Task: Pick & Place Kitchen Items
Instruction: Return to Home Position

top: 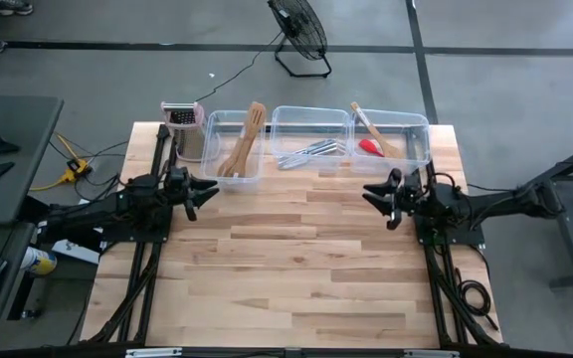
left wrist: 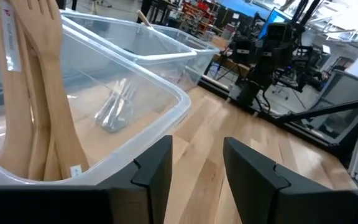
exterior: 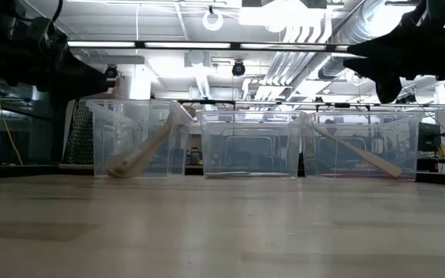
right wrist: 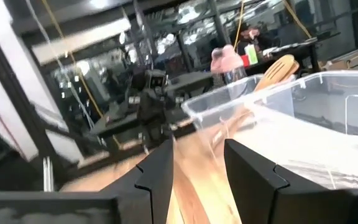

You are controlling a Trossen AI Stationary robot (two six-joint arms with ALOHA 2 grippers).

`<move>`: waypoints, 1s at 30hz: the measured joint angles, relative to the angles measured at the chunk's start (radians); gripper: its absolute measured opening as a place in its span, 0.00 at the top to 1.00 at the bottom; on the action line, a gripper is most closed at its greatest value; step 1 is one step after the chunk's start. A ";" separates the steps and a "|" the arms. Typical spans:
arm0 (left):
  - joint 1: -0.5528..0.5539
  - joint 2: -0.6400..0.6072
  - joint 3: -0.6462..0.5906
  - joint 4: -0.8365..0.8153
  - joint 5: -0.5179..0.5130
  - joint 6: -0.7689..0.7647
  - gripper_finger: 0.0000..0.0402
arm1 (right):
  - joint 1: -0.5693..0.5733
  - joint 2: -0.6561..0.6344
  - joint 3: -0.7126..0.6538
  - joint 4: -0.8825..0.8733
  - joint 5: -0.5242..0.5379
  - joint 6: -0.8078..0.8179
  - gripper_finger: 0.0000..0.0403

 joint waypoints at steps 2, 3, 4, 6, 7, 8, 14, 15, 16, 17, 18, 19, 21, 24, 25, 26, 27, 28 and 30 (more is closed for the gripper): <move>0.000 0.000 0.001 -0.015 -0.004 0.000 0.64 | 0.011 0.001 0.000 -0.012 0.001 -0.013 0.67; 0.000 0.000 0.002 -0.021 -0.004 -0.004 0.64 | 0.015 0.001 0.000 -0.014 0.000 -0.012 0.67; 0.000 0.000 0.002 -0.022 -0.003 -0.012 0.64 | 0.017 0.001 0.000 -0.015 0.000 -0.009 0.67; 0.000 0.000 0.002 -0.021 0.000 -0.038 0.64 | 0.022 0.004 0.000 -0.016 0.000 -0.010 0.67; 0.000 0.000 0.002 -0.021 0.000 -0.040 0.64 | 0.022 0.004 0.000 -0.018 -0.002 -0.013 0.67; 0.000 0.000 0.002 -0.022 0.000 -0.037 0.64 | 0.021 0.004 0.000 -0.017 -0.001 -0.015 0.67; 0.000 0.000 0.001 -0.023 0.000 -0.033 0.64 | 0.021 0.003 0.000 -0.019 -0.001 -0.016 0.67; 0.000 0.000 0.001 -0.024 0.000 -0.034 0.64 | 0.021 0.003 0.000 -0.019 -0.001 -0.016 0.67; 0.000 0.000 0.001 -0.024 0.000 -0.034 0.64 | 0.021 0.003 0.000 -0.019 -0.001 -0.016 0.67; 0.000 0.000 0.001 -0.024 0.000 -0.033 0.64 | 0.021 0.003 0.000 -0.019 -0.001 -0.016 0.67; 0.000 0.000 0.001 -0.025 0.000 -0.034 0.64 | 0.021 0.003 0.000 -0.019 -0.001 -0.016 0.67; 0.000 0.000 0.001 -0.025 0.000 -0.034 0.64 | 0.021 0.003 0.000 -0.019 0.000 -0.016 0.67; 0.000 0.000 0.001 -0.026 0.000 -0.034 0.64 | 0.021 0.003 -0.001 -0.019 -0.001 -0.016 0.67; 0.000 0.000 0.000 -0.027 0.000 -0.034 0.64 | 0.021 0.003 -0.001 -0.019 0.000 -0.016 0.67; 0.000 0.000 0.000 -0.027 0.000 -0.034 0.64 | 0.021 0.003 -0.001 -0.019 0.000 -0.016 0.67; 0.000 0.000 0.000 -0.027 0.000 -0.034 0.64 | 0.021 0.003 -0.001 -0.019 0.000 -0.016 0.67; 0.000 0.000 0.000 -0.027 0.000 -0.034 0.64 | 0.021 0.003 -0.001 -0.019 0.000 -0.016 0.67; 0.000 0.000 0.000 -0.027 0.000 -0.034 0.64 | 0.021 0.003 -0.001 -0.019 0.000 -0.016 0.67; 0.000 0.000 0.000 -0.028 0.000 -0.034 0.64 | 0.021 0.003 -0.001 -0.019 0.000 -0.016 0.67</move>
